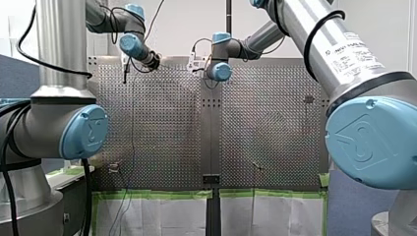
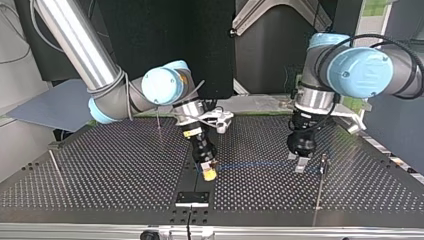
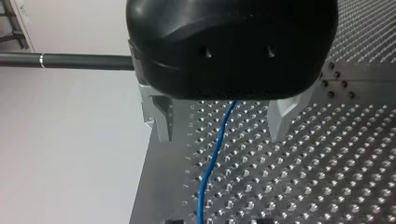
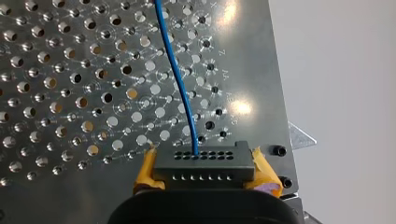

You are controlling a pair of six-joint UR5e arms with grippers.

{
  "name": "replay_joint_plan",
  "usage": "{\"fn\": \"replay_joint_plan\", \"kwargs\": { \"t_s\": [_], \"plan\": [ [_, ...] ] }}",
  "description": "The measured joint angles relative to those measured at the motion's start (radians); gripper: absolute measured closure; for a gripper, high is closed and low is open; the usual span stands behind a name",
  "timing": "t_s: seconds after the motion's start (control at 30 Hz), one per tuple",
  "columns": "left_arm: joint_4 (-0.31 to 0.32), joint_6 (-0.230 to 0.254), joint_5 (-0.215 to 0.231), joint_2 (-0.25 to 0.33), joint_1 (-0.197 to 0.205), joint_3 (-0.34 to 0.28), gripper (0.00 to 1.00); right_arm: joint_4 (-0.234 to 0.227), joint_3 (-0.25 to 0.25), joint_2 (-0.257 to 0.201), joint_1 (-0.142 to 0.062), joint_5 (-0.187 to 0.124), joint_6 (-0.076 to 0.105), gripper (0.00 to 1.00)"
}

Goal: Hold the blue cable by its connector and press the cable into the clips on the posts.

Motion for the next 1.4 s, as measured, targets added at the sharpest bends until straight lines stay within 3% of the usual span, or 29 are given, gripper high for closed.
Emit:
{"fn": "replay_joint_plan", "kwargs": {
  "t_s": [0.27,0.67,1.07,1.1,1.13,1.2,1.23,1.27,1.3,1.4],
  "plan": [
    [0.058,-0.002,-0.074,-0.067,-0.026,0.048,0.00,0.001,0.000,0.000,0.002,0.000,0.001,1.00],
    [0.095,0.007,-0.162,-0.100,-0.041,0.079,0.00,0.008,0.001,0.000,0.003,-0.001,0.000,1.00],
    [0.093,0.021,-0.179,-0.109,-0.043,0.081,0.00,0.011,0.001,0.000,0.002,-0.001,0.000,1.00],
    [0.095,0.021,-0.178,-0.109,-0.043,0.082,0.13,0.011,0.000,0.000,0.002,-0.001,0.000,1.00],
    [0.098,0.021,-0.177,-0.109,-0.044,0.082,0.13,0.011,0.001,0.000,0.002,-0.001,0.000,1.00],
    [0.105,0.023,-0.178,-0.109,-0.045,0.081,0.58,0.012,0.000,0.000,0.002,-0.001,0.000,1.00],
    [0.107,0.026,-0.179,-0.109,-0.046,0.081,0.58,0.012,0.000,0.000,0.002,-0.001,0.000,1.00],
    [0.109,0.030,-0.183,-0.109,-0.046,0.081,0.86,0.013,0.000,0.000,0.002,-0.001,0.000,1.00],
    [0.110,0.035,-0.187,-0.109,-0.047,0.081,1.00,0.014,0.000,0.000,0.001,-0.001,0.000,1.00],
    [0.112,0.053,-0.206,-0.109,-0.049,0.080,1.00,0.015,0.000,0.000,0.000,-0.001,0.000,1.00]
  ]
}}
